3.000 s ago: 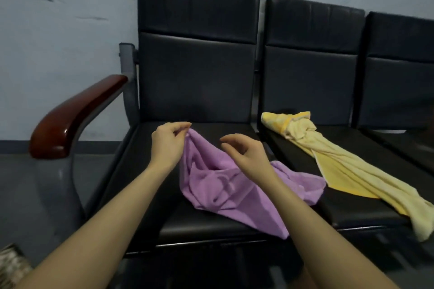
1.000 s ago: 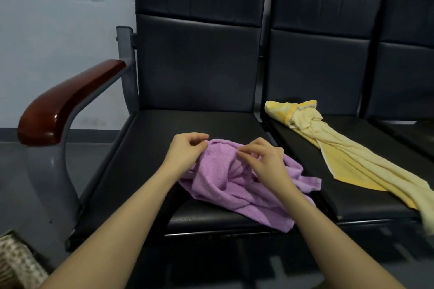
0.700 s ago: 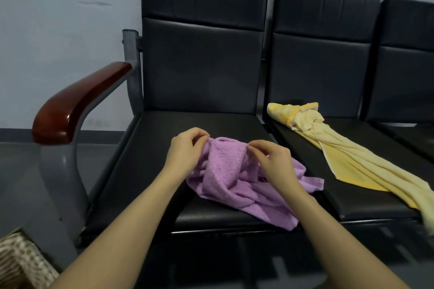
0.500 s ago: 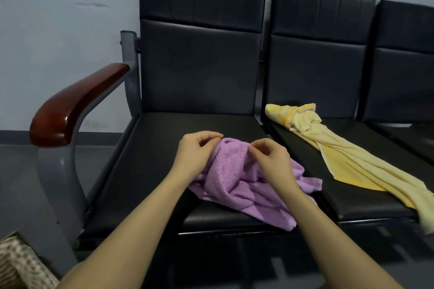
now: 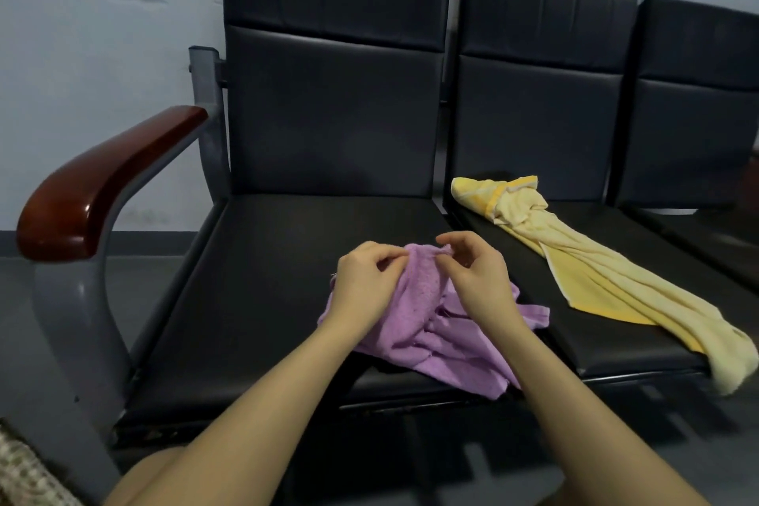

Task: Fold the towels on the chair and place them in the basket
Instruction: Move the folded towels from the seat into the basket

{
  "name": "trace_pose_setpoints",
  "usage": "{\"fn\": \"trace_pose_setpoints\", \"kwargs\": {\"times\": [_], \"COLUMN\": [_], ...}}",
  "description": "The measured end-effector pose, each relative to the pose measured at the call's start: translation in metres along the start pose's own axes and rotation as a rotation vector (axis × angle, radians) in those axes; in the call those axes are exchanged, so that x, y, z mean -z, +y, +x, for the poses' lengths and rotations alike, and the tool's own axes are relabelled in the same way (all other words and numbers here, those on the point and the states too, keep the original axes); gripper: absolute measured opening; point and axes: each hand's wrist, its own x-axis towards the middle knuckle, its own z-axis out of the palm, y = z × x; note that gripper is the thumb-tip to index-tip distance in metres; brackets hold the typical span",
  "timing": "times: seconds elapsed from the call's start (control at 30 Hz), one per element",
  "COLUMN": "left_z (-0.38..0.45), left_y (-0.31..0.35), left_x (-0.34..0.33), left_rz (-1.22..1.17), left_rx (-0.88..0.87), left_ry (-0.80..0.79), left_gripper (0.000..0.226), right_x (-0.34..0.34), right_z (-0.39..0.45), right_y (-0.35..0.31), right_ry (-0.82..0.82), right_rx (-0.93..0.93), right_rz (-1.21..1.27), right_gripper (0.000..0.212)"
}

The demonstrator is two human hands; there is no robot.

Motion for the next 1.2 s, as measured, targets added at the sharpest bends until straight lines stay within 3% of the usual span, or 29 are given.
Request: {"fn": "trace_pose_setpoints", "kwargs": {"times": [0.13,0.23,0.43,0.73,0.9,1.03,1.2], "left_z": [0.008,0.018,0.046,0.107,0.125,0.134,0.137], "left_y": [0.005,0.006,0.039,0.122,0.15,0.163,0.161], "left_x": [0.012,0.02,0.039,0.079,0.091,0.111,0.135], "left_rz": [-0.073,-0.09,-0.305,-0.498,-0.479,-0.462,-0.385], "left_rx": [0.046,0.081,0.119,-0.034,-0.091,-0.08,-0.086], "left_ry": [-0.013,-0.033,0.085,0.2,0.261,0.402,0.608], "left_gripper": [0.03,0.042,0.044,0.052,0.054,0.046,0.033], "right_x": [0.007,0.011,0.022,0.057,0.069,0.079,0.084], "right_z": [0.0,0.004,0.028,0.079,0.098,0.107,0.116], "right_y": [0.01,0.003,-0.037,-0.124,-0.154,-0.17,-0.171], "right_ry": [0.031,0.066,0.205,0.469,0.492,0.47,0.483], "right_rx": [0.006,-0.02,-0.132,-0.037,-0.022,0.058,0.093], "right_rz": [-0.103,0.01,0.326,0.571,0.643,0.626,0.618], "right_gripper": [0.004,0.005,0.013,0.016,0.029,0.047,0.043]}}
